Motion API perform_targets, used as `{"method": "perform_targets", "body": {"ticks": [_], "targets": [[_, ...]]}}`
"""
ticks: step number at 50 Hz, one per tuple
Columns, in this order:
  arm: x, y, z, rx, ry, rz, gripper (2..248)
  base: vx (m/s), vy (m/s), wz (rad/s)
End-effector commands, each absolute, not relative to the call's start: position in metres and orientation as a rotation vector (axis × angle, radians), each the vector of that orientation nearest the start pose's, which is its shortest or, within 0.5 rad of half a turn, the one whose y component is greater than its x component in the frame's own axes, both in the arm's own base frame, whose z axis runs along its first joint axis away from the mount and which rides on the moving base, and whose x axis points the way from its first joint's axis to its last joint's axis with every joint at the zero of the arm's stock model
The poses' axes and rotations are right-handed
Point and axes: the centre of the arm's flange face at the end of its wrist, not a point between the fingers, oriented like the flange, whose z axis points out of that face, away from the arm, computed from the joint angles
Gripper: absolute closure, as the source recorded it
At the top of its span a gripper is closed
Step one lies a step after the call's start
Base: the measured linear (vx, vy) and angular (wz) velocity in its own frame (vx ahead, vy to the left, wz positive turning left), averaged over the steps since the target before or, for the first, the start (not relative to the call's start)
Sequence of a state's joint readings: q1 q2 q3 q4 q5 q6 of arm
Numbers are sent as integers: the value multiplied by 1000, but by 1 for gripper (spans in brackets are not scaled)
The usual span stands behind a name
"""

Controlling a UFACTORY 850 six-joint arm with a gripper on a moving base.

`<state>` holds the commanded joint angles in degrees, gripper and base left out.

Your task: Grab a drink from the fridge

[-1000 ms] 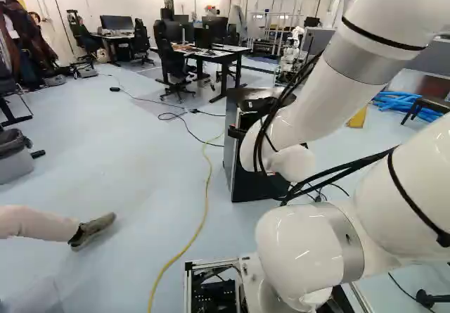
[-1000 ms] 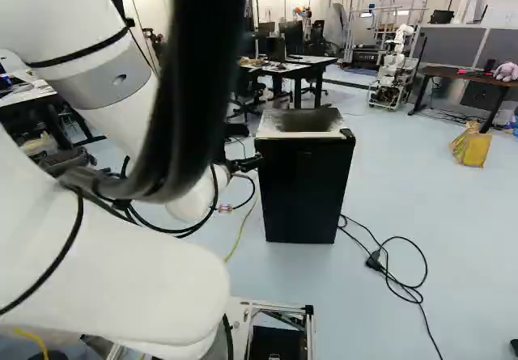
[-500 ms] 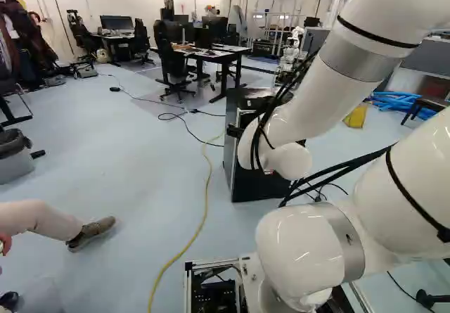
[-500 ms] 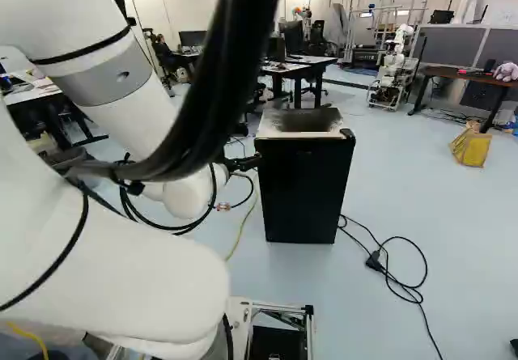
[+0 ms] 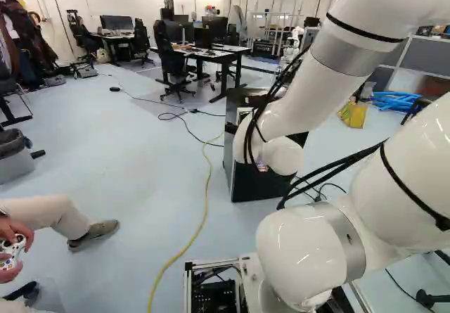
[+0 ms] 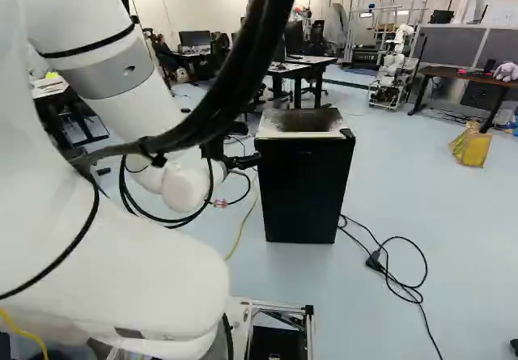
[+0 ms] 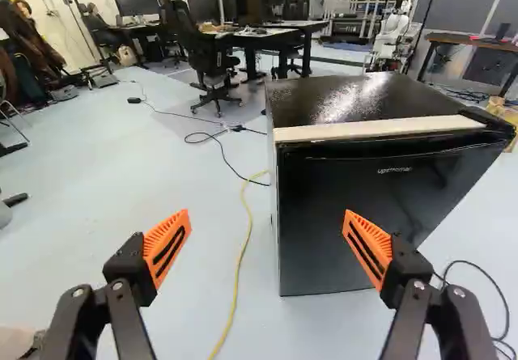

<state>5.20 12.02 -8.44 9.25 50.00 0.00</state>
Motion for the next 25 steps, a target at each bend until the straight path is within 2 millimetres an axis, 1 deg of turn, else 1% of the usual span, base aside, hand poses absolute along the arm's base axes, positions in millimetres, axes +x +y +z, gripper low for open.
{"method": "perform_targets", "body": {"ticks": [25], "targets": [[309, 32, 370, -2555, 224, -1778, 3, 0, 0, 0]]}}
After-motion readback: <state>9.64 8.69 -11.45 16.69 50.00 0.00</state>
